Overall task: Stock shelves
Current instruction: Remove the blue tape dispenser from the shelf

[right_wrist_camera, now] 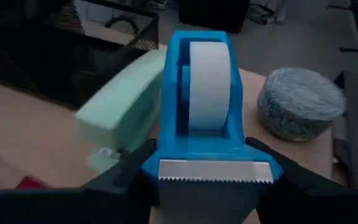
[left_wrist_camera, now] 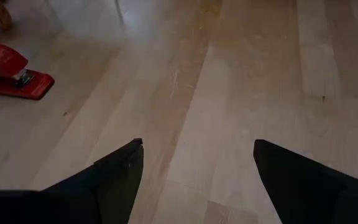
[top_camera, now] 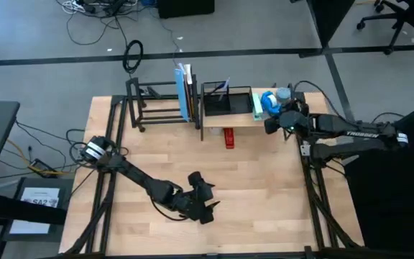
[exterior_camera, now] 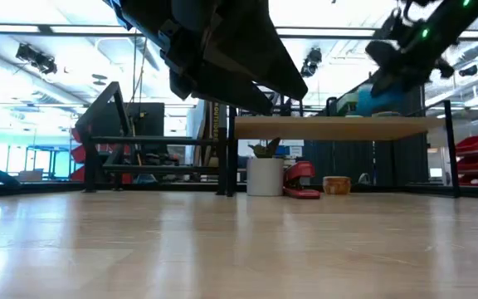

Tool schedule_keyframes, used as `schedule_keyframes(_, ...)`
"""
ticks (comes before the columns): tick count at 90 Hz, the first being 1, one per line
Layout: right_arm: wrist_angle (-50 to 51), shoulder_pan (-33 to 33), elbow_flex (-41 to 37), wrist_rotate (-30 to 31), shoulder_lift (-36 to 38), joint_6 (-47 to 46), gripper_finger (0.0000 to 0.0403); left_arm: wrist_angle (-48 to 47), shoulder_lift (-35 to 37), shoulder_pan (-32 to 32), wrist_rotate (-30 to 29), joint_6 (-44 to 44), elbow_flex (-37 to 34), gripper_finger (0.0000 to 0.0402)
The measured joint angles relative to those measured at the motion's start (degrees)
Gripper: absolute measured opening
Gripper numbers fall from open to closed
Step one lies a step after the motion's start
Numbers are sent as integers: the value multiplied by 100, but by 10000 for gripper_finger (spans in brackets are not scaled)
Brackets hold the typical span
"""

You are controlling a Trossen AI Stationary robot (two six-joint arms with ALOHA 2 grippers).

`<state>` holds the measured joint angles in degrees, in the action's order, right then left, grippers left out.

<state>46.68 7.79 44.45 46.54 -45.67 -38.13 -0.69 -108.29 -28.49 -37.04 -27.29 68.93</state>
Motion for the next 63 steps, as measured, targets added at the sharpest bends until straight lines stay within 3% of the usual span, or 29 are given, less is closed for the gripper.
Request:
schedule_keyframes(14, 1332, -859, 657, -19, -9, -1102, 174, 2, 0, 0, -2, -2, 0, 284)
schedule_keyframes(25, 1975, -1877, 760, -360, -12, -2038, 174, 2, 0, 0, -1, -3, 0, 284)
schedule_keyframes(42, 1875, -3838, 671, -739, -445, -2840, 174, 1, 0, 0, -2, -2, 0, 284)
schedule_keyframes(63, 1763, -5817, 673, -1258, -1802, -3339, 174, 17, 0, 0, -2, 7, 0, 284)
